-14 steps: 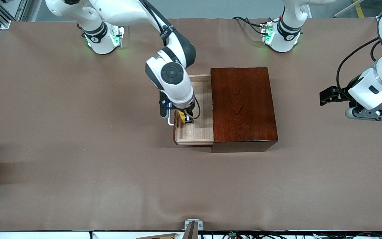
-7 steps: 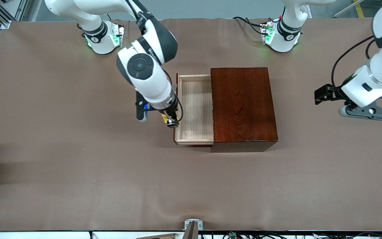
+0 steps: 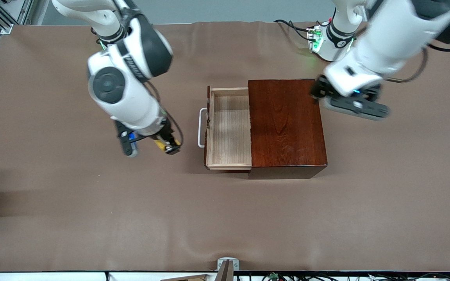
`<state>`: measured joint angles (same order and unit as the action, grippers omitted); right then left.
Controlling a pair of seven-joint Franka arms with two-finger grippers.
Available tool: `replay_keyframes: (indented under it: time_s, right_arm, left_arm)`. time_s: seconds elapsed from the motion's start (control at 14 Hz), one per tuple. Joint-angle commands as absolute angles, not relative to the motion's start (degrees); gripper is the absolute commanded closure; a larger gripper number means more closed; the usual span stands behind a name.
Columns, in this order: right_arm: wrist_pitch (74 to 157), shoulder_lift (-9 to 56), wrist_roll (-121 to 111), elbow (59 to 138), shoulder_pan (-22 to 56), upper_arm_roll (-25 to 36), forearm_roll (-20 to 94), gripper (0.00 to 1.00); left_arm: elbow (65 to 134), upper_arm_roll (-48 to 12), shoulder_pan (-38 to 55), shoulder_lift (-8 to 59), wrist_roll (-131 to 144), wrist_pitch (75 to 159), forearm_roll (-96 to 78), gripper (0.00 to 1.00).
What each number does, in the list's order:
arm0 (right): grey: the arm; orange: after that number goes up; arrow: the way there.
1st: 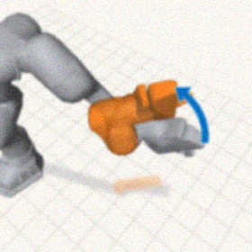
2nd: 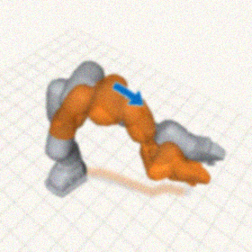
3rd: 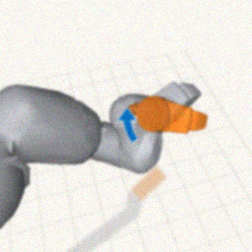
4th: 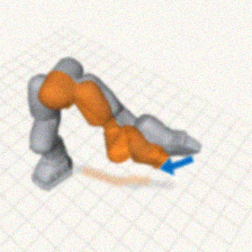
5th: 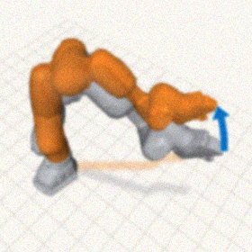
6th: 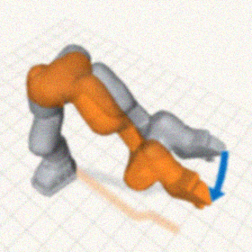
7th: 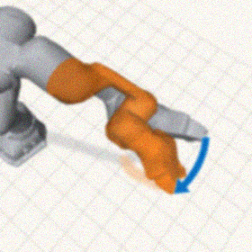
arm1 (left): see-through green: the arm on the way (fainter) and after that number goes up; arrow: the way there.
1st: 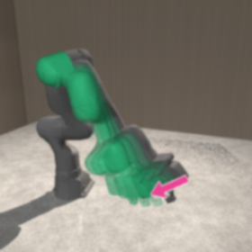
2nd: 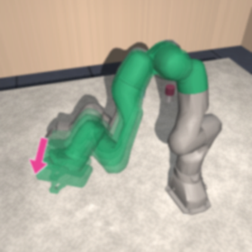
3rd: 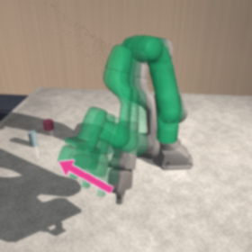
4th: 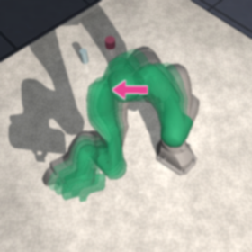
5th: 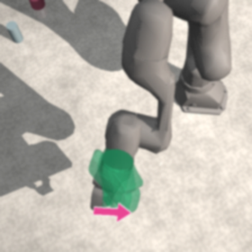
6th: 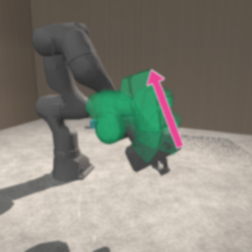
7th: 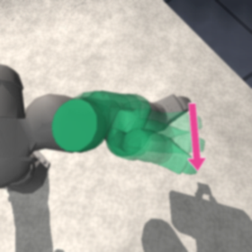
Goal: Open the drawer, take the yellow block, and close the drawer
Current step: 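Grasp the yellow cube and lift it out with the right gripper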
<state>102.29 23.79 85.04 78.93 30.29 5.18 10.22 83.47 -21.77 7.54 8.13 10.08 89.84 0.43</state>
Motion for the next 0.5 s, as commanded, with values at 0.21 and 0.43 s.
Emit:
replay_keyframes:
  time_s: [0.21, 0.43]
  right_arm:
    - [98.8, 21.8, 58.4, 81.8, 22.9, 4.7, 10.3, 1.00]
    - [98.1, 22.4, 40.9, 82.4, 17.5, 4.7, 10.0, 1.00]
  left_arm:
    - [83.4, -28.6, 14.5, 12.4, 10.4, 93.3, 0.7, 0.00]
    - [83.2, -28.7, 20.5, 16.4, 9.4, 98.8, 7.8, 0.00]
